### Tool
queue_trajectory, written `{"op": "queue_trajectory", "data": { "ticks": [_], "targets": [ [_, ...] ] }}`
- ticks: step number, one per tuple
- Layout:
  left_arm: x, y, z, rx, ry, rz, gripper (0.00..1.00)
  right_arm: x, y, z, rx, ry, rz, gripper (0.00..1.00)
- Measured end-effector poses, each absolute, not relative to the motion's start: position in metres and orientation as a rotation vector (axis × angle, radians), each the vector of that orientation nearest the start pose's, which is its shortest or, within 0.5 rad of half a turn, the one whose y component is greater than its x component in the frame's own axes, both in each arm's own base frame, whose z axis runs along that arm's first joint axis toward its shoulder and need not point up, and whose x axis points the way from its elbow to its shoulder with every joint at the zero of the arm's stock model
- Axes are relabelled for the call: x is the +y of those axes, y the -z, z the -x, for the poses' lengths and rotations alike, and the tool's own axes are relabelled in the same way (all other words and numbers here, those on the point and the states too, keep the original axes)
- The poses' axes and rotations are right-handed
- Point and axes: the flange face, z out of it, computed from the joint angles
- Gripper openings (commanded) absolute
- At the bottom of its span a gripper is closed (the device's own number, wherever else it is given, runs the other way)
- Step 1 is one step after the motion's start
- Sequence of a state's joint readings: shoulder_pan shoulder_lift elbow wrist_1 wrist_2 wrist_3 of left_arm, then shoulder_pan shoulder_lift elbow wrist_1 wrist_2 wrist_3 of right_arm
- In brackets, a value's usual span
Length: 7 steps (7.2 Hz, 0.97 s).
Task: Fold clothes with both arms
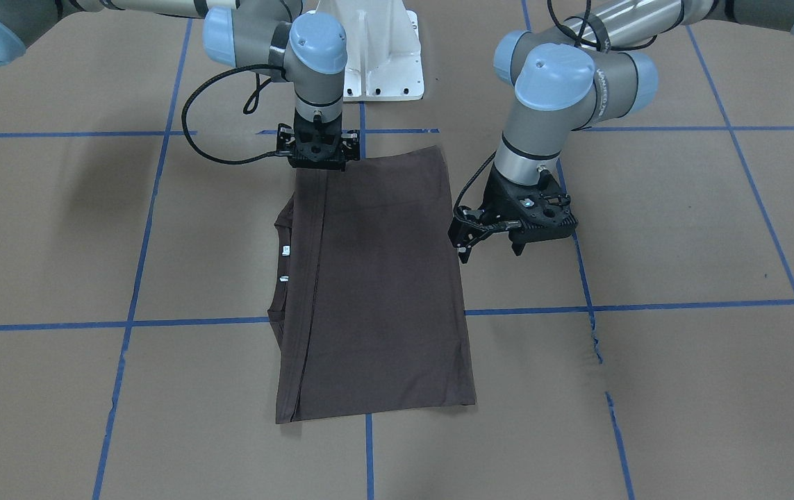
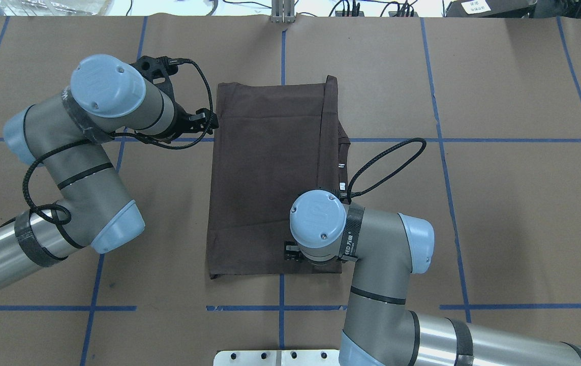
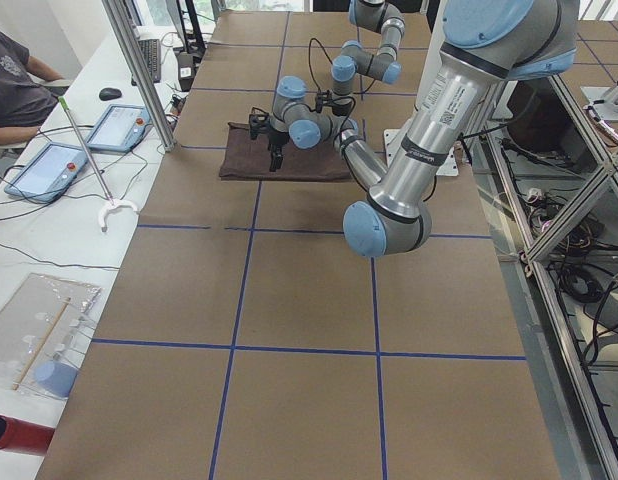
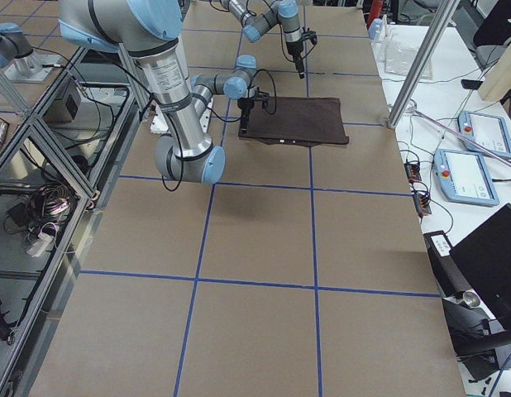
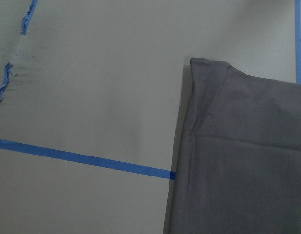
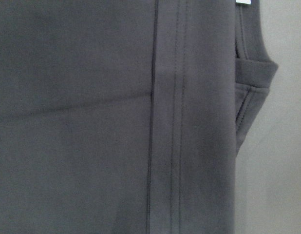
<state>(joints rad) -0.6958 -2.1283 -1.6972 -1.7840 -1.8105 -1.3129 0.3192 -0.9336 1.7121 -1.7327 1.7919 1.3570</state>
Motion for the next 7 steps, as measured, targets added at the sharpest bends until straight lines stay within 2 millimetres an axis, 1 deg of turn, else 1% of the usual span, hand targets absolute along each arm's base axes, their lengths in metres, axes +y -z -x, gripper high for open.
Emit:
{"op": "queue_trajectory", "data": {
  "ticks": [4,7],
  "targets": [
    [-0.510,-0.258,-0.443,0.899,0.297,-0.208,1.00,-0.315,-0.265,0.597,-0.576,-0.017,0.063,1.00],
    [-0.510,-0.259,-0.444,0.898,0.297,-0.206,1.00,-0.321,-0.265,0.583,-0.535,0.010,0.059,1.00]
  ]
}}
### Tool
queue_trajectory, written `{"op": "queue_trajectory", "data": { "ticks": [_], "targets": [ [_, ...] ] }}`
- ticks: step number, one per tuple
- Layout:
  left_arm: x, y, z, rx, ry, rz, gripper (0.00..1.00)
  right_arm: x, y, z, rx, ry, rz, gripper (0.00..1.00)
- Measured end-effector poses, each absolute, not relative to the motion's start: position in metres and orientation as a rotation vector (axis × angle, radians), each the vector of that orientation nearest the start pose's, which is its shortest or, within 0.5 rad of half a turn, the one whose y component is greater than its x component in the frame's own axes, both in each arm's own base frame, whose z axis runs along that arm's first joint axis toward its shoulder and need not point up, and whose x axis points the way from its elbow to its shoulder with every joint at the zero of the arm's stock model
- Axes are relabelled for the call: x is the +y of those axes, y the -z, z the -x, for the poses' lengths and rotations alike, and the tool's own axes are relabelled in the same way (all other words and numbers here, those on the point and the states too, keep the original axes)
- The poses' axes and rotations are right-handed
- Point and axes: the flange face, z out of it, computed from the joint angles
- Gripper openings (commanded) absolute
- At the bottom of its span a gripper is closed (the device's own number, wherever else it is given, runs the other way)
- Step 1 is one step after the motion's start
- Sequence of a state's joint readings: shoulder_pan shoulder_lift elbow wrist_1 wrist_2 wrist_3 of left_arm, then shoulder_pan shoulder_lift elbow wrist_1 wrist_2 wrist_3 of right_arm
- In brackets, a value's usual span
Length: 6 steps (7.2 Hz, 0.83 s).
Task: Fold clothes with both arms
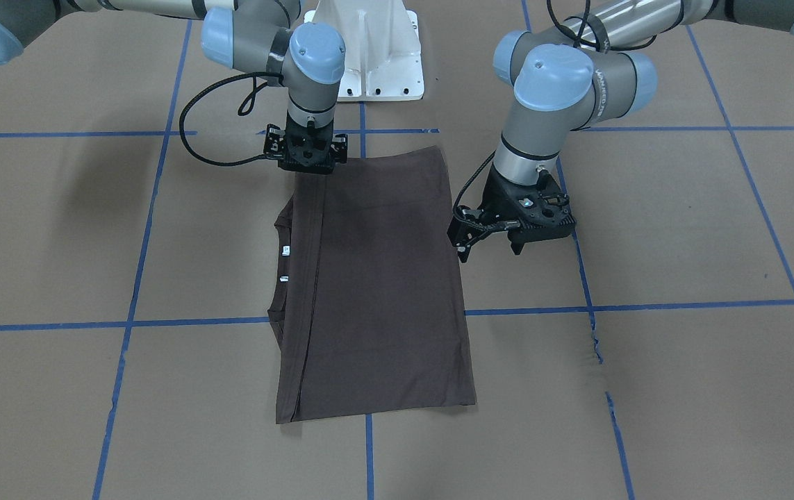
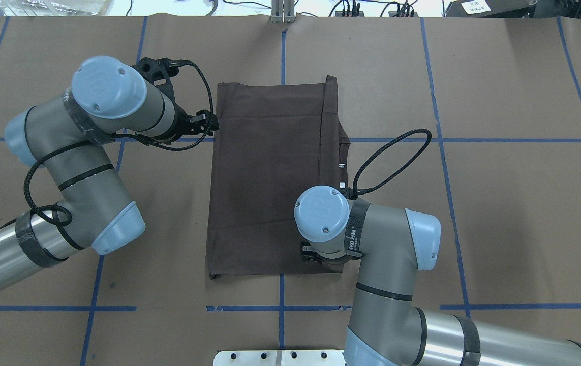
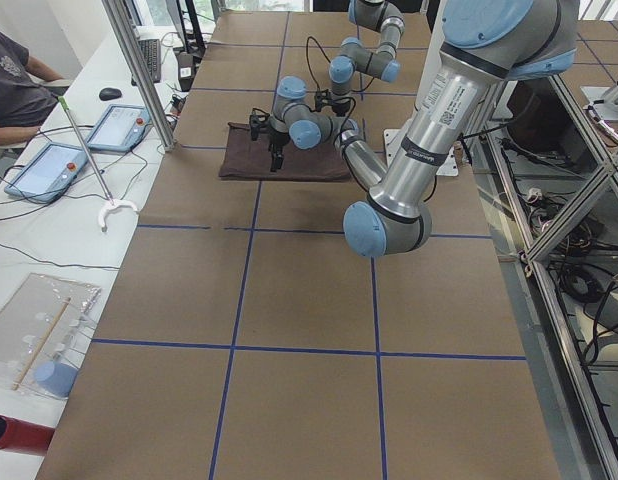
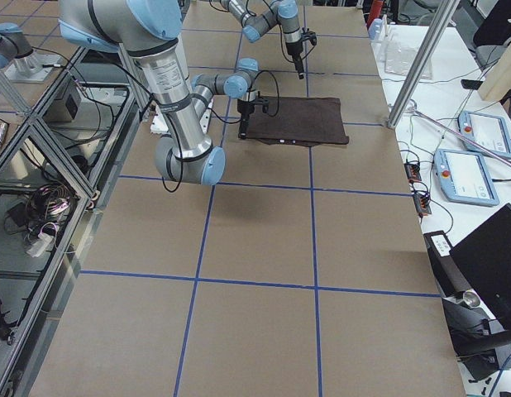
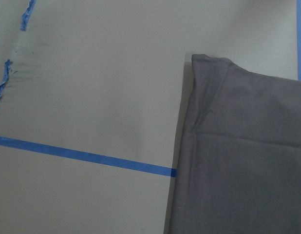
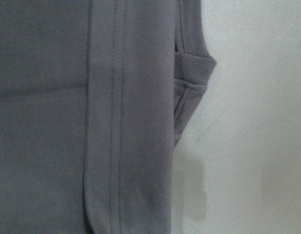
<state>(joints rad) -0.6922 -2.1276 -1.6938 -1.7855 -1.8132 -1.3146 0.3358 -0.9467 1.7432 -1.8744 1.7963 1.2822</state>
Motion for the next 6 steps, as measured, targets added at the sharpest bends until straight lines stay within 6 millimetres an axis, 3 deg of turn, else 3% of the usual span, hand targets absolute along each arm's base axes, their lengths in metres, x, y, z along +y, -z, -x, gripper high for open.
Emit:
{"op": "queue_trajectory", "data": {
  "ticks": [3,6],
  "targets": [
    [-0.501,-0.260,-0.455,0.905,0.292,-0.192,1.00,-0.327,-0.287,0.557,-0.500,0.018,0.058,1.00],
    [-0.492,-0.252,-0.463,0.922,0.299,-0.176,1.00,-0.326,-0.325,0.509,-0.474,0.037,0.042,1.00]
  ]
}}
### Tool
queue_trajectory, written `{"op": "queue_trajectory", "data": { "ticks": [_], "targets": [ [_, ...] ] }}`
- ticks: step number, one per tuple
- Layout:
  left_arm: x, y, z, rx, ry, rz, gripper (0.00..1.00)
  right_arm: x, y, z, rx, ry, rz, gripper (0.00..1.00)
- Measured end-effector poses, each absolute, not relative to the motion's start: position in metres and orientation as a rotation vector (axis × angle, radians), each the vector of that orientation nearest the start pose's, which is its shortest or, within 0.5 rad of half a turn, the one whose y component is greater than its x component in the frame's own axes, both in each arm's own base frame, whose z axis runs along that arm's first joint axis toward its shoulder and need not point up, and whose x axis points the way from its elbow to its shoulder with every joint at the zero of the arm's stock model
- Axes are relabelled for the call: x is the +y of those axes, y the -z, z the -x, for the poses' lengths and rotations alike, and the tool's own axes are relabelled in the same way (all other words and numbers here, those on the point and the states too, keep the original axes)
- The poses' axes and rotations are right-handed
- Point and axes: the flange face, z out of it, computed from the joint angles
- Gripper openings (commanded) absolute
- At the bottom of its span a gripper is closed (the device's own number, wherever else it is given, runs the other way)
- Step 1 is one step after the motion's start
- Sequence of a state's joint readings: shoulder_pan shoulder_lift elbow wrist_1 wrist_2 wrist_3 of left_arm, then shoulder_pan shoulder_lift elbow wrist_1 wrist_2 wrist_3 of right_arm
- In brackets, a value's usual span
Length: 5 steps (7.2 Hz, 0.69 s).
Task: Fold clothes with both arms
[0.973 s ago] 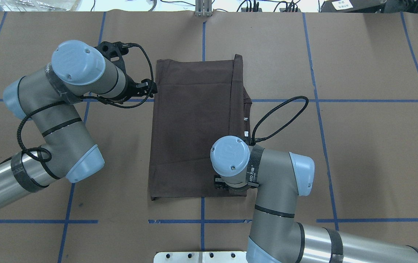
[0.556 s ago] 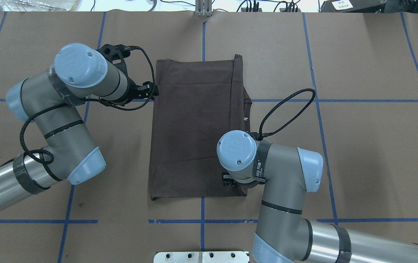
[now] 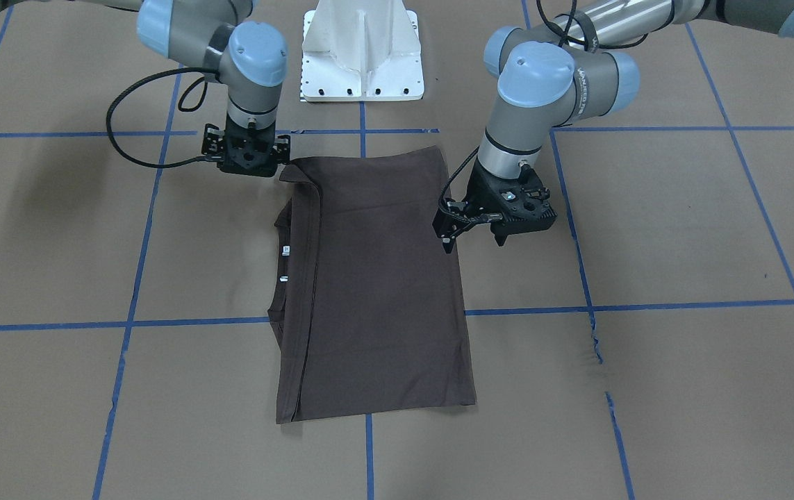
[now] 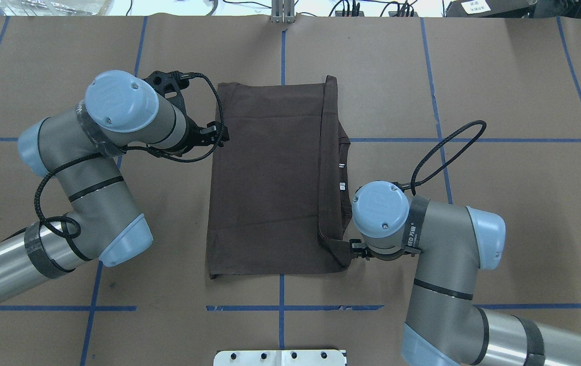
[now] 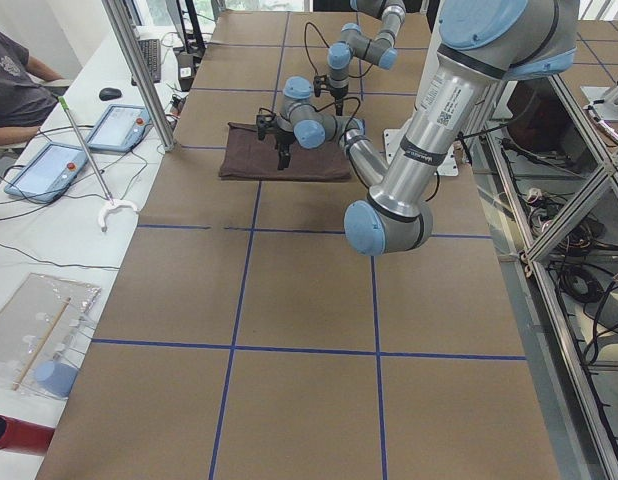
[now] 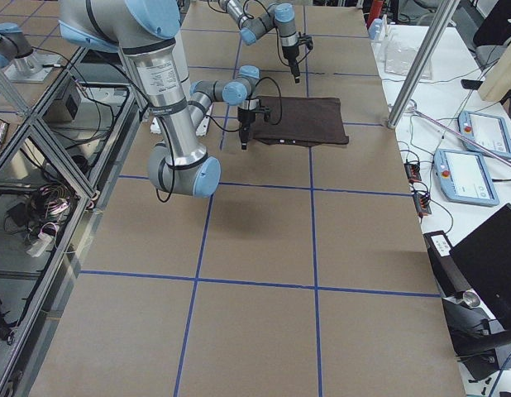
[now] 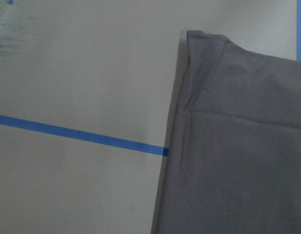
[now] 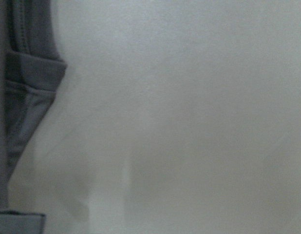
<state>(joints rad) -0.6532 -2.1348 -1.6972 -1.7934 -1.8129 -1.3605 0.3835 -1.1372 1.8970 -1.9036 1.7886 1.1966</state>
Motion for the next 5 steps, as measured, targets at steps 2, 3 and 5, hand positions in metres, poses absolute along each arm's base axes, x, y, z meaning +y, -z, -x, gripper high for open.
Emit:
{"op": "queue_trajectory", "data": {
  "ticks": [2,3,5],
  "targets": [
    [-0.490,-0.249,-0.462,0.927,0.299,-0.178,1.00,-0.341,-0.300,0.489,-0.541,0.044,-0.001,1.00],
    [-0.489,-0.248,-0.460,0.929,0.296,-0.181,1.00,-0.353,-0.277,0.491,-0.587,0.060,-0.039,1.00],
    [-0.488,-0.248,-0.457,0.929,0.292,-0.185,1.00,-0.377,-0.240,0.516,-0.666,0.078,-0.096,1.00]
  ]
}}
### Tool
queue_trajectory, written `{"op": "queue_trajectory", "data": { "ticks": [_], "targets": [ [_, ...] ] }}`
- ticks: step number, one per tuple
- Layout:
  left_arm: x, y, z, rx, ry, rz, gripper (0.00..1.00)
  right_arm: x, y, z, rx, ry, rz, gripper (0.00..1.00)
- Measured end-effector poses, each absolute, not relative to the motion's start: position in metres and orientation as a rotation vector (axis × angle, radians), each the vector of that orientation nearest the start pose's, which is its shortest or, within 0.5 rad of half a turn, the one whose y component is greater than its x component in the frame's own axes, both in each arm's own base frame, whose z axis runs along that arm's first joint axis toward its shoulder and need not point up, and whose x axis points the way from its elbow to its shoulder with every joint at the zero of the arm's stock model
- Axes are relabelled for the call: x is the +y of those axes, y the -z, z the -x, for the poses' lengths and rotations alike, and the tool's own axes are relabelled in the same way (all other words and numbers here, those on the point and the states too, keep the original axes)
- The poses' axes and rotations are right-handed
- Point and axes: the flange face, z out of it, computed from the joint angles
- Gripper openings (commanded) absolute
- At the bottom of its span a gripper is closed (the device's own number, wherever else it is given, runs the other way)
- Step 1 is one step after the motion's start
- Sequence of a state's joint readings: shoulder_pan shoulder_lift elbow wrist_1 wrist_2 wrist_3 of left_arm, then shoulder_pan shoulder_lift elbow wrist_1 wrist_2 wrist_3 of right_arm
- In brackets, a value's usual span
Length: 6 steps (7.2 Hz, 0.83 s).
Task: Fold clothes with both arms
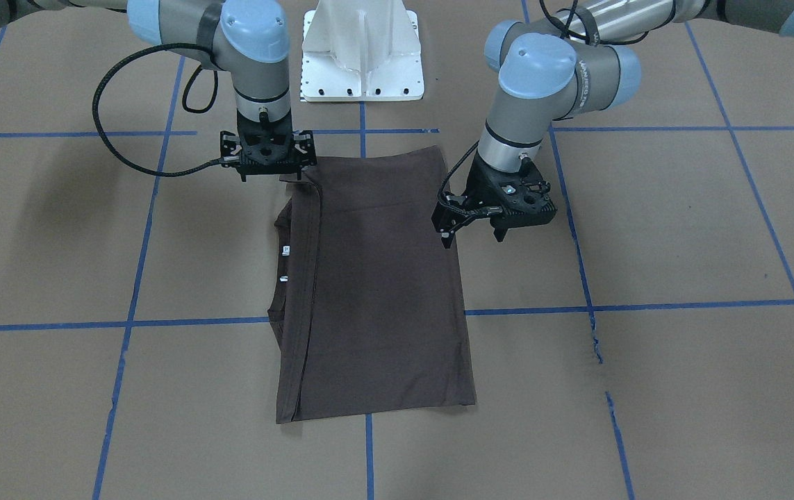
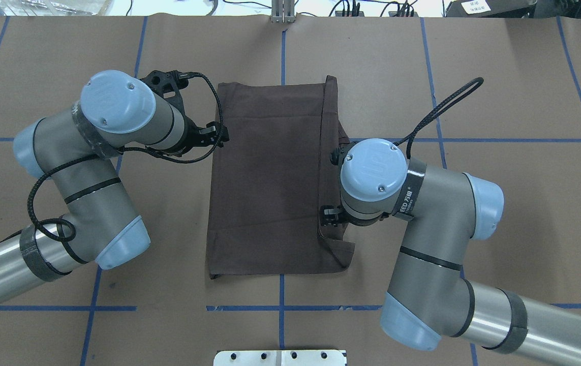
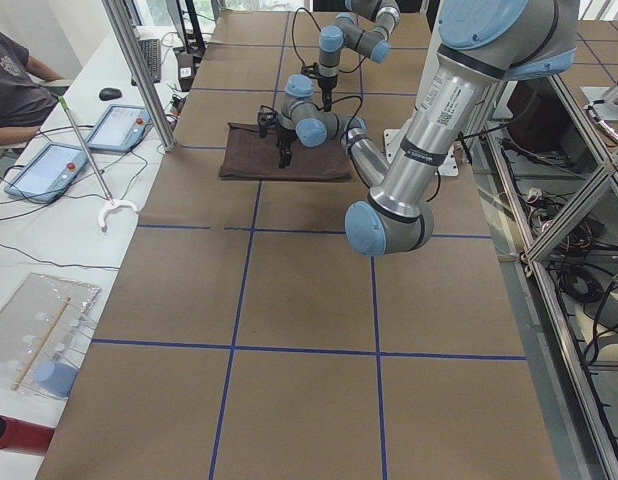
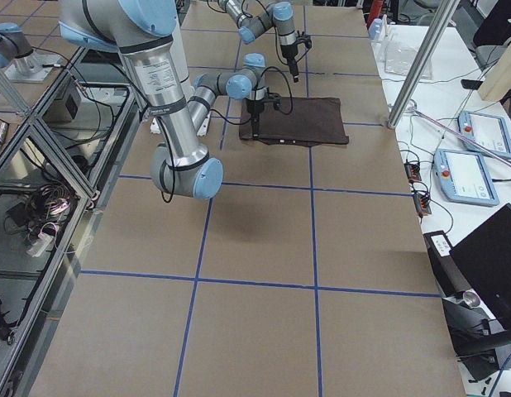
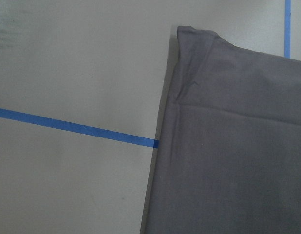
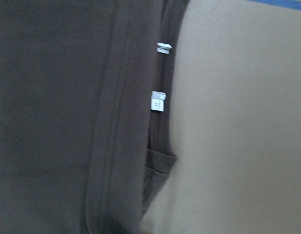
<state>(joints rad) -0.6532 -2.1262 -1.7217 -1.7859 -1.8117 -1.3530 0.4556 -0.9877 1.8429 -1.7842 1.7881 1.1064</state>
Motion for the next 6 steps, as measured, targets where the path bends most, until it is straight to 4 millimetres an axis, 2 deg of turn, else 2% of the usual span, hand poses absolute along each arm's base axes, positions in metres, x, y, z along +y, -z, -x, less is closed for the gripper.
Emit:
{"op": "queue_trajectory", "data": {
  "ticks": [1,3,6],
  "targets": [
    [-0.488,-0.249,-0.457,0.928,0.291,-0.185,1.00,-0.385,-0.236,0.536,-0.679,0.086,-0.103,1.00],
    [-0.488,-0.250,-0.458,0.926,0.290,-0.183,1.00,-0.378,-0.245,0.563,-0.664,0.126,-0.090,1.00],
    [-0.488,-0.250,-0.459,0.926,0.289,-0.181,1.00,-0.365,-0.263,0.582,-0.631,0.159,-0.063,1.00]
  ]
}}
